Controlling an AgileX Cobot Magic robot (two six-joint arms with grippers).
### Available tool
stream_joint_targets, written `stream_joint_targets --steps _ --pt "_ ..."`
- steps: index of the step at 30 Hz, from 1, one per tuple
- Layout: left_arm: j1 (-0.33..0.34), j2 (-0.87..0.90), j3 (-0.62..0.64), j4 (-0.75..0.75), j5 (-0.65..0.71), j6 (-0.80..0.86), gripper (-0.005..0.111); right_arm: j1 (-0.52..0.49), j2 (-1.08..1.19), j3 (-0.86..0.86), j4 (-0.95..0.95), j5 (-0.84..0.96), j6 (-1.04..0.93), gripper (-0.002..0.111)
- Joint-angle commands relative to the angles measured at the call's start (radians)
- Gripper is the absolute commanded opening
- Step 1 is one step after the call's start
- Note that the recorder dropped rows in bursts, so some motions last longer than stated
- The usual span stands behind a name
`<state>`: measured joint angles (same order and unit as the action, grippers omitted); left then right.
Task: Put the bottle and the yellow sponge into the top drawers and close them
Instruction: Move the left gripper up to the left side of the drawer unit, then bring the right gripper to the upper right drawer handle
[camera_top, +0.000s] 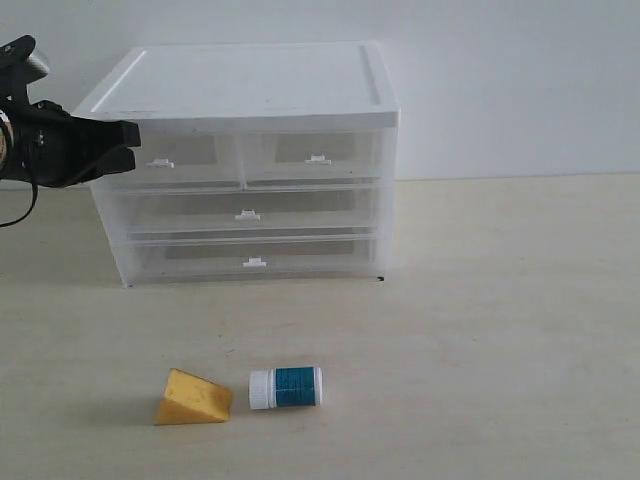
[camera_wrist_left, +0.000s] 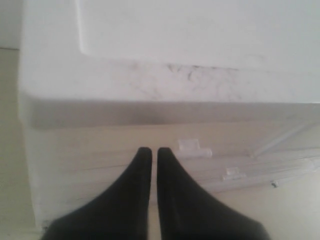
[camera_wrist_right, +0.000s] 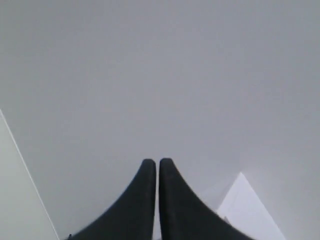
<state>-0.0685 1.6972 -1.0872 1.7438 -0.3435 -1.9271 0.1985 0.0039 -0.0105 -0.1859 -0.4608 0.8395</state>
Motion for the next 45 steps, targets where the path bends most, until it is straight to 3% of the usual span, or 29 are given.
stream_joint_targets --steps 1,10,16,23,32,38,43,45 --pt "0.002 0.001 -0.007 0.001 -0.007 0.006 0.004 -0.009 0.019 -0.127 -0.144 0.108 0.022 0.0" --pt "0.002 0.001 -0.007 0.001 -0.004 0.006 0.004 -0.007 0.374 -0.365 -0.238 0.141 0.124 0.0" --pt "0.002 0.001 -0.007 0.001 -0.008 0.006 0.004 -0.007 0.673 -0.439 -0.271 -0.144 0.267 0.0" --pt "0.002 0.001 -0.007 0.001 -0.008 0.006 0.004 -0.007 1.021 -0.592 -0.695 -0.25 0.757 0.0" --pt "0.002 0.001 -0.007 0.001 -0.004 0.006 0.004 0.004 1.366 -0.619 -0.489 -0.429 0.761 0.0" --pt "0.002 0.001 -0.007 0.001 -0.018 0.006 0.004 0.153 1.59 -0.626 -0.192 -0.489 0.592 0.0" --pt "0.002 0.001 -0.007 0.001 -0.018 0.006 0.004 0.23 1.782 -0.787 -0.24 -0.495 0.699 0.002" --pt "0.002 0.001 -0.007 0.001 -0.018 0.006 0.004 0.232 1.872 -0.88 -0.309 -0.495 0.79 0.017"
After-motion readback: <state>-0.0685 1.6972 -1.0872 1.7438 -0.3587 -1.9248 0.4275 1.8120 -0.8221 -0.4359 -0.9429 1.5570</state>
